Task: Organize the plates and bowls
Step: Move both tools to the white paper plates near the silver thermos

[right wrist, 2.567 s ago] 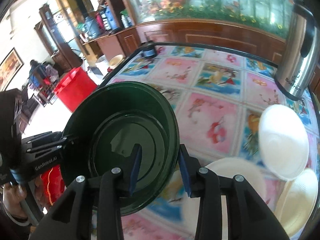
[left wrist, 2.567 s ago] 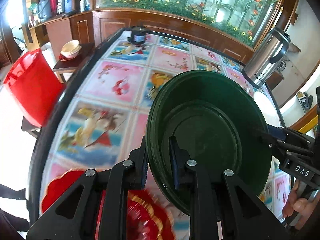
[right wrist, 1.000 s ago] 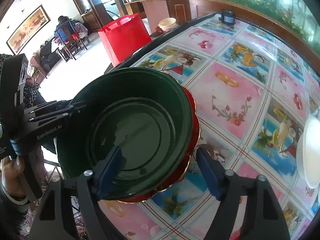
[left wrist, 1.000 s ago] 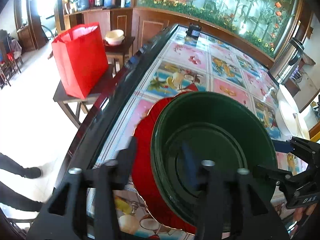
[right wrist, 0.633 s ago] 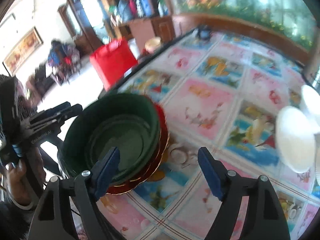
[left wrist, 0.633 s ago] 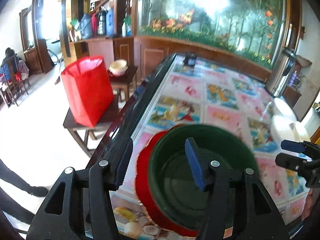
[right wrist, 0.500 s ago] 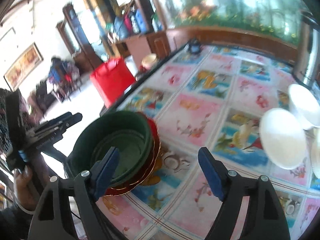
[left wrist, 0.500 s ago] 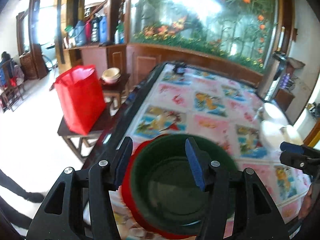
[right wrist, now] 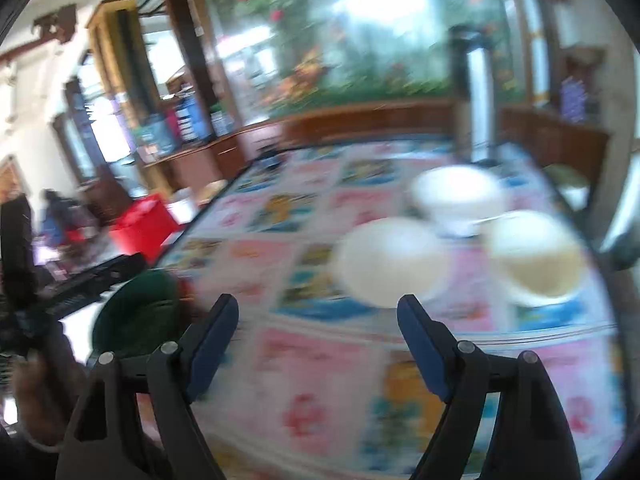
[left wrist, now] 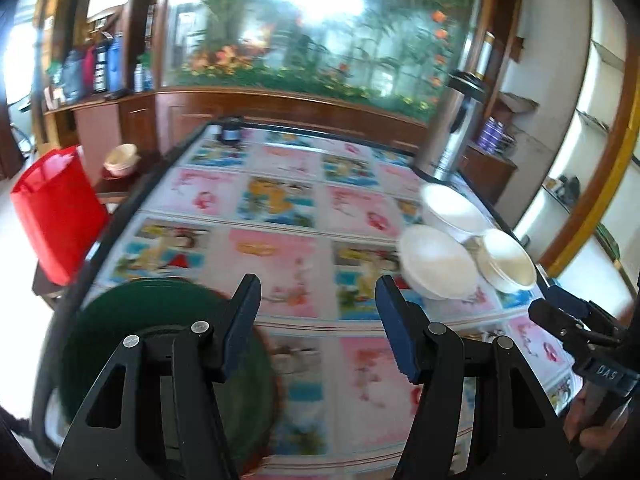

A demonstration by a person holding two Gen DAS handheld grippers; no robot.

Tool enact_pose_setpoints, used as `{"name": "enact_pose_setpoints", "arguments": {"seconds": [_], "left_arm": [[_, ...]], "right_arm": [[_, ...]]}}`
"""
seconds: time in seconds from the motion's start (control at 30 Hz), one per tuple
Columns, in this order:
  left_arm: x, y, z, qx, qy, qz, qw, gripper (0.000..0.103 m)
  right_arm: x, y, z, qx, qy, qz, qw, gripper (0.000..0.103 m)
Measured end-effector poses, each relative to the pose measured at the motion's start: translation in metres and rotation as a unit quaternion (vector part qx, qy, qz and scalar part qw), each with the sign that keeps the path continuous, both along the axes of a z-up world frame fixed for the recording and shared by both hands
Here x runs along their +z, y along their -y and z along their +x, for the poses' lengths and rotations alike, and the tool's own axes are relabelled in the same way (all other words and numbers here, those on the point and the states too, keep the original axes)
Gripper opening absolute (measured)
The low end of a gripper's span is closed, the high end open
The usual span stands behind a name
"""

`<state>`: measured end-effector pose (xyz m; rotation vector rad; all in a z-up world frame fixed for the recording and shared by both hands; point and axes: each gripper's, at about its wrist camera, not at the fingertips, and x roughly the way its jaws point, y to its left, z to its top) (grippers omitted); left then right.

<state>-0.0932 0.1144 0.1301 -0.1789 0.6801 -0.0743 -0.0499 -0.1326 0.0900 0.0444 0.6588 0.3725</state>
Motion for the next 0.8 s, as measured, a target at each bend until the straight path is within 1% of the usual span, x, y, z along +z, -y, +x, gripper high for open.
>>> {"name": "enact_pose_setpoints", "arguments": {"seconds": [0.07,0.13,0.23,0.27,0.3,0.33,0.4,0.47,0.53,0.57,0.67,0.73,0.8], "left_arm": [[-0.004,0.019,0.007,-0.018,-0.006,-0.005,0.9998,0.06],[-0.008,0.034,0.013,-0.03,-0.012,-0.007,0.9995,0.06],[-0.017,0.06,0.026,-0.053,-0.028,-0.01,0.9982,0.06],[-0.02,0.067,0.03,-0.057,-0.032,-0.008,0.9978,0.06],[-0.022,0.074,0.034,-0.062,-0.037,-0.008,0.9974,0.06],[-0.025,0.078,0.036,-0.065,-0.04,-0.009,0.997,0.06],[-0.03,0.087,0.043,-0.072,-0.049,-0.009,0.9961,0.06],[-0.034,0.093,0.047,-0.075,-0.054,-0.007,0.9957,0.06],[-0.038,0.096,0.05,-0.077,-0.06,-0.006,0.9952,0.06],[-0.04,0.097,0.052,-0.078,-0.063,-0.006,0.9949,0.06],[-0.044,0.098,0.057,-0.078,-0.069,-0.004,0.9945,0.06],[-0.046,0.097,0.06,-0.076,-0.072,-0.005,0.9945,0.06],[-0.048,0.096,0.063,-0.071,-0.075,-0.004,0.9946,0.06]], "right_arm": [[-0.005,0.017,-0.002,-0.022,0.003,-0.003,1.0,0.083],[-0.009,0.031,-0.003,-0.05,0.015,-0.016,0.998,0.083],[-0.011,0.043,-0.004,-0.099,0.036,-0.064,0.992,0.083],[-0.011,0.046,-0.004,-0.112,0.043,-0.08,0.99,0.084],[-0.012,0.047,-0.001,-0.122,0.044,-0.092,0.987,0.087],[-0.012,0.047,0.001,-0.128,0.042,-0.101,0.986,0.087],[-0.014,0.051,0.006,-0.125,0.031,-0.095,0.987,0.088],[-0.017,0.055,0.012,-0.115,0.016,-0.072,0.991,0.088],[-0.02,0.058,0.017,-0.113,-0.003,-0.06,0.992,0.088],[-0.022,0.059,0.023,-0.109,-0.016,-0.053,0.993,0.088],[-0.026,0.059,0.026,-0.087,-0.034,-0.029,0.995,0.088],[-0.029,0.058,0.028,-0.082,-0.041,-0.026,0.996,0.088],[-0.029,0.058,0.027,-0.082,-0.037,-0.029,0.996,0.087]]}}
